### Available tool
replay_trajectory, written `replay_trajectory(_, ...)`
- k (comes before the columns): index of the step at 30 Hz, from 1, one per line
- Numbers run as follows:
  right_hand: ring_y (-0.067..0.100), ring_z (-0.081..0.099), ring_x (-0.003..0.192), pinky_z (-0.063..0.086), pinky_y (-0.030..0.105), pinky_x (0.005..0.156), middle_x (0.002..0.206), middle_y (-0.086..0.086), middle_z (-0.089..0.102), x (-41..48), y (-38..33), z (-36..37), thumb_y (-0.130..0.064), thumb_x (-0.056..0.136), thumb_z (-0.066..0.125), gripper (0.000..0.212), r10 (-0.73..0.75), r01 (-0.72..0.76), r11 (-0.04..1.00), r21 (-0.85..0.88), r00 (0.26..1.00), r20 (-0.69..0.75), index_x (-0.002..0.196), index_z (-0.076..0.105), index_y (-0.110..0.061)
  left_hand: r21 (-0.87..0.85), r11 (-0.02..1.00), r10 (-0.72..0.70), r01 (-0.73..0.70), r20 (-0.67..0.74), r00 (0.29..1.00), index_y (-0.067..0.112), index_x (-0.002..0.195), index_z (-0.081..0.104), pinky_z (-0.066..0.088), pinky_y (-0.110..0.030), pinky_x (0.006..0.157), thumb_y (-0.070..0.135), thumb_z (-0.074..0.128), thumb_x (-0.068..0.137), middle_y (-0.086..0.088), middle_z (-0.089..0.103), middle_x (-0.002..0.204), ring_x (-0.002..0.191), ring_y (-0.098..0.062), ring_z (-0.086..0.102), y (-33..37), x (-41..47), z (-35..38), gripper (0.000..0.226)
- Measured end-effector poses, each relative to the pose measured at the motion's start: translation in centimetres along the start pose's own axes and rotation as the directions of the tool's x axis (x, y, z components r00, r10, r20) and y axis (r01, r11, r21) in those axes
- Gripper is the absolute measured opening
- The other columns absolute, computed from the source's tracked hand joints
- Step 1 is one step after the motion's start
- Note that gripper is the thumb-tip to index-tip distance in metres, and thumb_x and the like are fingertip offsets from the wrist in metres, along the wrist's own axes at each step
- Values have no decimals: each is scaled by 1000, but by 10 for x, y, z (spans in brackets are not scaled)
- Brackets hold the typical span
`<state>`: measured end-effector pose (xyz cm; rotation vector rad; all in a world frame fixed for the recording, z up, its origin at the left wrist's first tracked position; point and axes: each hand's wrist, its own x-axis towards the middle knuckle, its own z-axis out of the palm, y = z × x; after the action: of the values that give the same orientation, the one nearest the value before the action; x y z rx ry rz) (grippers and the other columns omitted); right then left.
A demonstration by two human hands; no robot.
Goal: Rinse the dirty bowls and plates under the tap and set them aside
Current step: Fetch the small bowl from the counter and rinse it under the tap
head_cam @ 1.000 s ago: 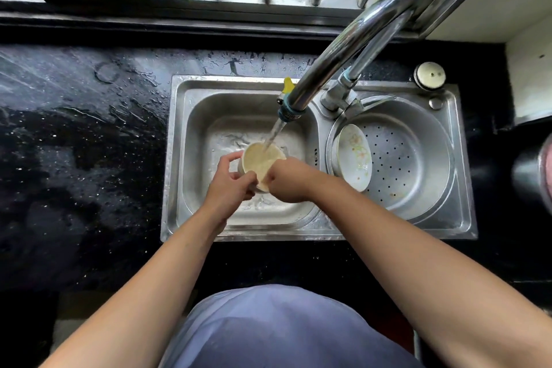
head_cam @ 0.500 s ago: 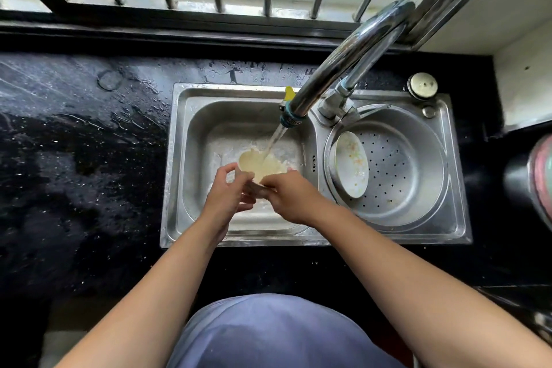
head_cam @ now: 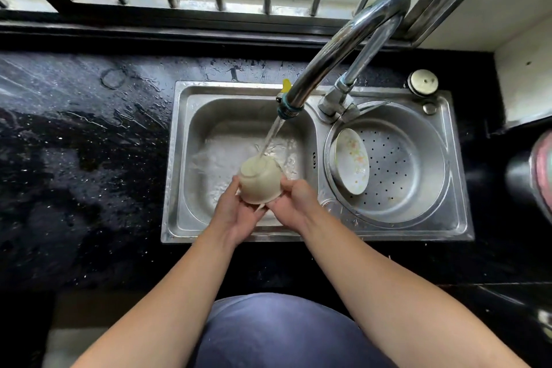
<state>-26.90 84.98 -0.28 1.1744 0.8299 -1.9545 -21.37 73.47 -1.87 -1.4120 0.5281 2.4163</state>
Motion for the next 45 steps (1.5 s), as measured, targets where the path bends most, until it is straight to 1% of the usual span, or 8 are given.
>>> replay_trajectory(9, 17, 44, 55, 41, 27, 54, 67, 3, 43, -7, -95, -35, -7, 98, 40, 23, -261, 112, 820, -561, 946, -192, 78, 44, -17, 490, 778, 440, -392, 20, 898, 15, 119, 67, 61, -42, 85, 9, 62, 103, -11, 75, 114, 105, -29, 72, 16, 0, 17, 17)
replay_trajectory(13, 22, 64, 90, 59, 41, 89, 99, 8, 58, -9, -195, -34, -12, 95, 48, 9, -504, 342, 773, -534, 842, -192, 96, 57, -12, 795, 397, 542, -459, 200, 816, 16, 114, 74, 61, -41, 92, 16, 74, 96, -5, 82, 106, 99, -22, 79, 19, -9, 18, 18)
replay_trajectory(22, 23, 57, 120, 47, 41, 86, 123, 6, 54, -1, -237, 0, -13, 83, 58, 36, -492, 345, 673, -654, 869, -48, 119, 56, -18, 910, -45, 544, -412, 368, 754, 14, 83, 77, 46, -29, 64, 30, 71, 86, 3, 72, 68, 68, -13, 64, -5, -21, 12, 17)
replay_trajectory(24, 23, 54, 126, 49, 45, 96, 135, 6, 53, -4, -227, -17, -18, 86, 58, 33, -547, 358, 599, -716, 836, -40, 119, 52, -20, 905, -4, 525, -426, 364, 769, 15, 82, 74, 40, -19, 60, 30, 66, 87, 3, 70, 69, 65, -12, 59, -9, -19, 15, 18)
replay_trajectory(30, 13, 64, 113, 58, 33, 88, 118, -8, 70, -36, -143, -63, -16, 96, 59, 25, -320, 374, 468, -801, 916, 241, 114, 71, -28, 474, 840, 230, -264, 128, 965, 4, 92, 73, 54, -31, 65, 0, 42, 104, -9, 72, 80, 76, -24, 62, -29, -12, 50, 33)
replay_trajectory(39, 25, 65, 89, 51, 36, 76, 100, 17, 71, -89, -141, -124, -18, 100, 59, 30, -84, 232, 780, -581, 959, 270, 114, 70, 6, 436, 900, -66, -23, 188, 980, -17, 130, 62, 50, -41, 100, 8, 45, 100, -24, 66, 117, 108, -32, 63, -78, 9, 103, 43)
replay_trajectory(42, 19, 56, 70, 45, 31, 63, 78, 9, 63, -99, -166, -153, -20, 99, 63, 20, -221, 323, 641, -697, 947, 235, 95, 70, -1, 722, 681, -3, -122, 169, 986, 1, 121, 73, 51, -34, 88, 23, 52, 102, -10, 72, 112, 101, -22, 65, -101, 20, 113, 36)
replay_trajectory(45, 8, 57, 62, 44, 25, 60, 69, -7, 66, -98, -194, -179, -26, 96, 66, 16, -474, 380, 164, -911, 840, 265, 83, 70, -17, 953, 91, 159, -290, 273, 949, 26, 109, 74, 52, -29, 90, 27, 56, 103, 7, 73, 111, 103, -14, 68, -120, 22, 109, 18)
